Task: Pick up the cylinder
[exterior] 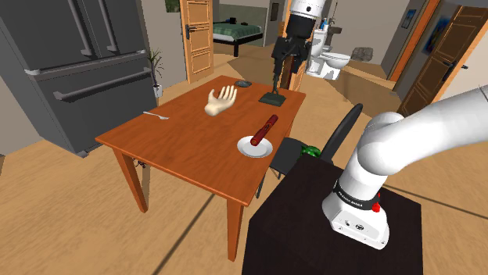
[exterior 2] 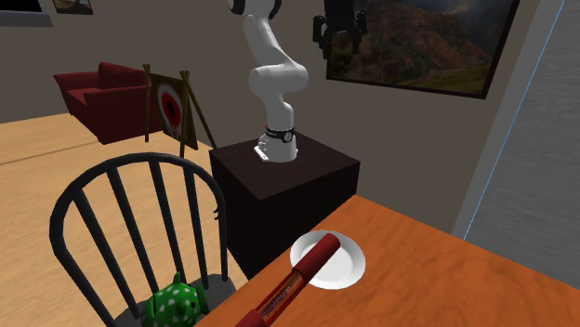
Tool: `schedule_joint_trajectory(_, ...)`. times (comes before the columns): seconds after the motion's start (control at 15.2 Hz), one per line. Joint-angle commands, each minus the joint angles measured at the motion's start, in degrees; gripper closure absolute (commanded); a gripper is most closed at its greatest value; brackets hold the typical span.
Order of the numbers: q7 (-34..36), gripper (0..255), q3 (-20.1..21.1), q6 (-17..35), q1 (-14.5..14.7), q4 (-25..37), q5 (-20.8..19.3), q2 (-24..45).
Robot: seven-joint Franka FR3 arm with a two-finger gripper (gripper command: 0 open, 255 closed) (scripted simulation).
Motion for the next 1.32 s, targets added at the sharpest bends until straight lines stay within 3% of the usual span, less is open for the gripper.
schedule_joint_trajectory(0.0, 0.0, 0, 0.0, 0.0, 0.0, 0.0, 0.0, 0.0)
schedule_joint_trajectory(0.59, 4.6, 0, -1.8, 13.4, -3.4, 0.2, -0.7, 15.8)
schedule_joint_trajectory(1.25, 9.0, 0, -4.8, 24.7, -6.5, 5.8, 0.0, 35.4)
